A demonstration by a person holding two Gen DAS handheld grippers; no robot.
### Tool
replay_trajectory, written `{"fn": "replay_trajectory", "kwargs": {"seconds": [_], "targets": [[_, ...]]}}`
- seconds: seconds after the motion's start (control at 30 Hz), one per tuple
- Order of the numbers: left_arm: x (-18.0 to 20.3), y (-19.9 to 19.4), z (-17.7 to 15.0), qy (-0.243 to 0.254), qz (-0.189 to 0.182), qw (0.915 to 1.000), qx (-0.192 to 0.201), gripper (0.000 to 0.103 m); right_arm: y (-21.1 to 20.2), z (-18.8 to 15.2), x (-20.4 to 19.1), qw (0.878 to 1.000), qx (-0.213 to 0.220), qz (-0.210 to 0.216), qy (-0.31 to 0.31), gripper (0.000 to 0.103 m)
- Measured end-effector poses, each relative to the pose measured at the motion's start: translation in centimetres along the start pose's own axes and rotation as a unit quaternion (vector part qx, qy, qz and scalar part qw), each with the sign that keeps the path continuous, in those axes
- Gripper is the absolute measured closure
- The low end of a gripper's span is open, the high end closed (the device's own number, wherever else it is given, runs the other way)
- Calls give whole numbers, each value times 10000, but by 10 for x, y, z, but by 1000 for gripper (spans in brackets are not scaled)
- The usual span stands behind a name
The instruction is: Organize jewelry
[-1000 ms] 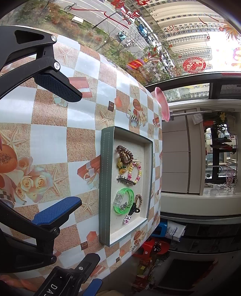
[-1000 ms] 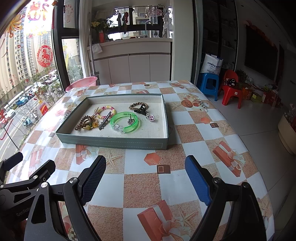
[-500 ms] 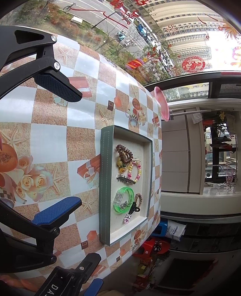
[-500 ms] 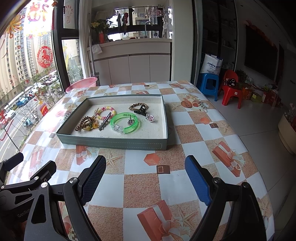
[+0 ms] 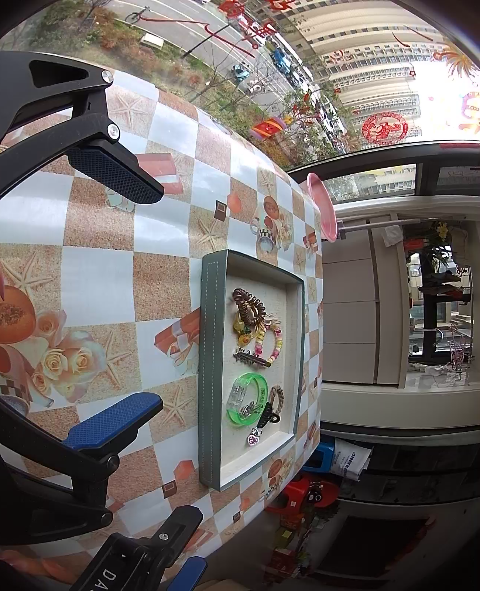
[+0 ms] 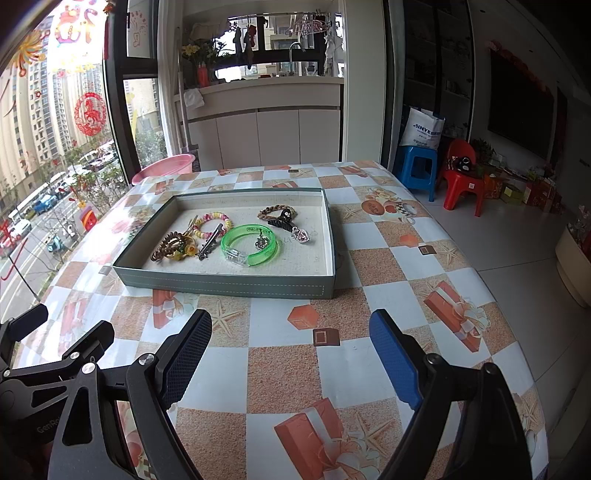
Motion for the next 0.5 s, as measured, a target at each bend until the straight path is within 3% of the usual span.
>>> {"fn": "replay_trajectory", "kwargs": {"seconds": [0.5], "targets": [[1, 1, -1, 2, -13, 10000, -3, 0, 0, -1, 0, 10000, 4, -5, 3, 14]]}}
Point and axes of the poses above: each gripper's, at about its wrist camera, not at the fingertips, and y roughly the way its jaws point, x to its right, z to its top, the point moved 4 cm from there along y, roughly the way its jaws point, and after that the axes turned 13 degrees about y, right-handed, at the moved point
